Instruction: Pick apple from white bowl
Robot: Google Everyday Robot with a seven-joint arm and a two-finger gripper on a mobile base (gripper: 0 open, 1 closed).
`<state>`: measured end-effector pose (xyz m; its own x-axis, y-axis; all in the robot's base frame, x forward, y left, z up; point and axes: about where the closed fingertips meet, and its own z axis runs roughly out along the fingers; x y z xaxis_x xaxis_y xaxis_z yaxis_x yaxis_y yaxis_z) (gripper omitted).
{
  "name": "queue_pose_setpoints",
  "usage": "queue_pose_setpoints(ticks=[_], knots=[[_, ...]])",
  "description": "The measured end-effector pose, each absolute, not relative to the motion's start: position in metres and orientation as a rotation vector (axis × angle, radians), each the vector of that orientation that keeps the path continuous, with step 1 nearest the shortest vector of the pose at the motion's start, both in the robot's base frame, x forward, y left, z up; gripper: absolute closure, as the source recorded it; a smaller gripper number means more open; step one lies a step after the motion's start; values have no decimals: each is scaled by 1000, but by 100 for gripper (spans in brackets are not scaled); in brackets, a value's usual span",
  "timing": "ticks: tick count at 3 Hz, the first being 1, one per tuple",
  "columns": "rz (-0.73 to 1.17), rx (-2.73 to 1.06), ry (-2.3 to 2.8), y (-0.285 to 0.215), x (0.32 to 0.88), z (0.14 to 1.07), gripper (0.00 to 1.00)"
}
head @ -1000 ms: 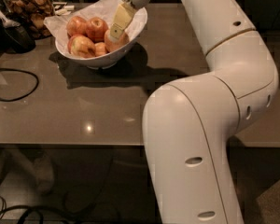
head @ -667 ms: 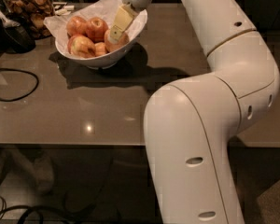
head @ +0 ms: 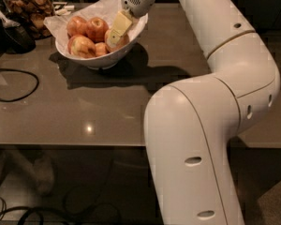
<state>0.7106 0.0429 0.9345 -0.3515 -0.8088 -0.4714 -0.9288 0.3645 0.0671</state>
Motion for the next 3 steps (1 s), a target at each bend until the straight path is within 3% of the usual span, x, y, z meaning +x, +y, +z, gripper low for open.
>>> queue_pose_setpoints(ticks=[1, 3], knots=[[479, -1510, 2296, 45, 710, 930, 30], [491, -1504, 2312, 49, 711, 927, 29]])
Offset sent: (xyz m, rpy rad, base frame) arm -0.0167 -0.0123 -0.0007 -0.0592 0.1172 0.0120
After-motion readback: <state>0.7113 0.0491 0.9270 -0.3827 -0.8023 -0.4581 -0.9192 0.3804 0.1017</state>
